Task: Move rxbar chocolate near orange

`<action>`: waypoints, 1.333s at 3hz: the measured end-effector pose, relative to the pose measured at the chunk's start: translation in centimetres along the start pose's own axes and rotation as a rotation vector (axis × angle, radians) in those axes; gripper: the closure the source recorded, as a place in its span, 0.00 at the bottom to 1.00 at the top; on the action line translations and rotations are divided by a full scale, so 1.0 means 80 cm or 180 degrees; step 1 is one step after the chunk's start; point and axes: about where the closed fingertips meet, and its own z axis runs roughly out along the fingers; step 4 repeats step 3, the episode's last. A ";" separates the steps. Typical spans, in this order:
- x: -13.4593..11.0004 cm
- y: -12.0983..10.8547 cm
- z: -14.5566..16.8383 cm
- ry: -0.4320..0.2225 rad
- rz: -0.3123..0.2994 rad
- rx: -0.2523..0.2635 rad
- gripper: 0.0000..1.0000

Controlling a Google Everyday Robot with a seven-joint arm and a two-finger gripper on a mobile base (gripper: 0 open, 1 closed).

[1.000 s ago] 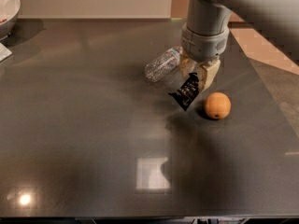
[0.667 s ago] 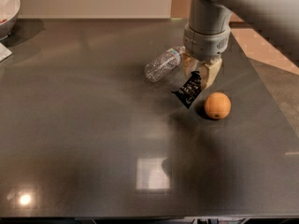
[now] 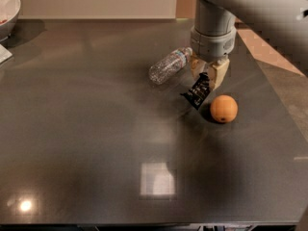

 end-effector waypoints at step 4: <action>0.006 -0.012 0.005 0.0062 -0.0031 0.0067 0.00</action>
Offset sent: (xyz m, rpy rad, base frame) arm 0.0040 -0.0012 -0.0031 -0.0136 -0.0015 0.0080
